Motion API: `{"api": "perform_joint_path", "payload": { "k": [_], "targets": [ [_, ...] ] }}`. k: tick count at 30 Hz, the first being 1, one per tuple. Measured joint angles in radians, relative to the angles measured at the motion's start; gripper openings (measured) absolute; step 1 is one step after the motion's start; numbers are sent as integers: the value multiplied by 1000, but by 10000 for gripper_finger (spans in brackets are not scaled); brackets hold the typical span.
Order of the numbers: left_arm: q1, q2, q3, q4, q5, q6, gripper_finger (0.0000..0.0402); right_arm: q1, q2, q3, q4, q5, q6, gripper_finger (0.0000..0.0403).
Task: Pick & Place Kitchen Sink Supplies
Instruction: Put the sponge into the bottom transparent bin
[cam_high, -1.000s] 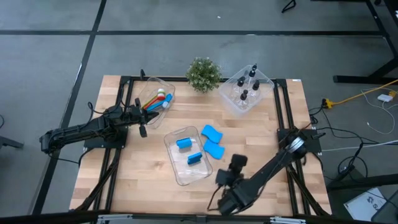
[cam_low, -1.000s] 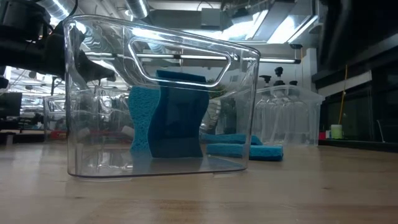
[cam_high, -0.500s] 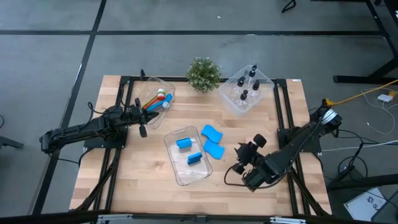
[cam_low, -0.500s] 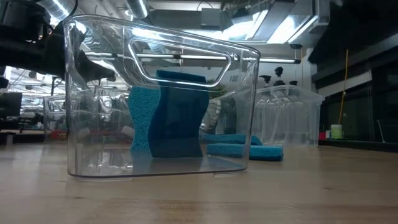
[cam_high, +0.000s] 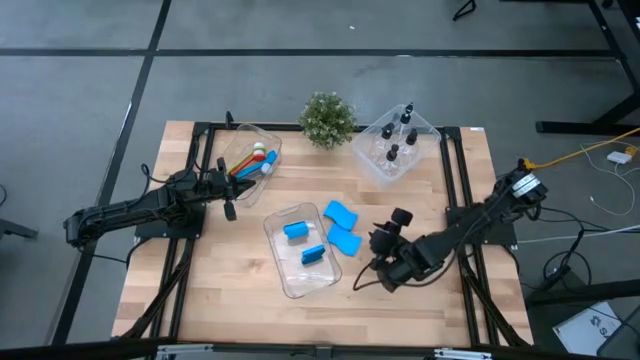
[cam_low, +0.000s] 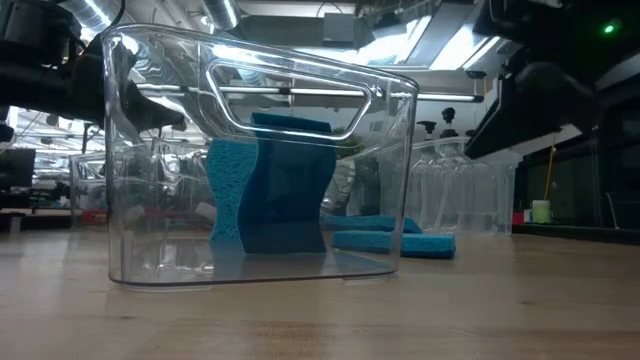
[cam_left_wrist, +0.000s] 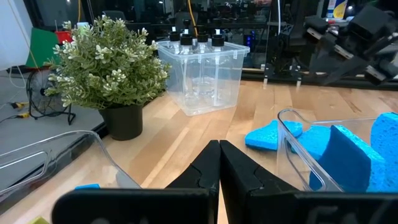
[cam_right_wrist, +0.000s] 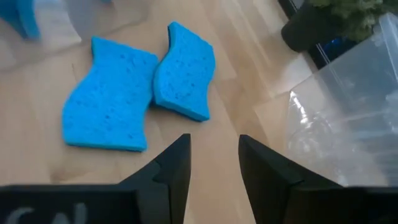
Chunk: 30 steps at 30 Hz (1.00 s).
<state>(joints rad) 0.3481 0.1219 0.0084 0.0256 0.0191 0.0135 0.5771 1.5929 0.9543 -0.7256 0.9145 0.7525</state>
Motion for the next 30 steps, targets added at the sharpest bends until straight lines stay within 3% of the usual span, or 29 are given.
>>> {"api": "perform_joint_path", "payload": {
  "k": [12,16,21,30],
  "targets": [
    [0,0,0,0,0,0,2,-131,3,0,174,-10,-85,133],
    [0,0,0,0,0,0,2,-178,10,0,206,-66,-142,133],
    [0,0,0,0,0,0,2,-198,11,0,242,-221,-204,133],
    [0,0,0,0,0,0,2,-187,34,0,333,-235,-362,133]
  ]
}}
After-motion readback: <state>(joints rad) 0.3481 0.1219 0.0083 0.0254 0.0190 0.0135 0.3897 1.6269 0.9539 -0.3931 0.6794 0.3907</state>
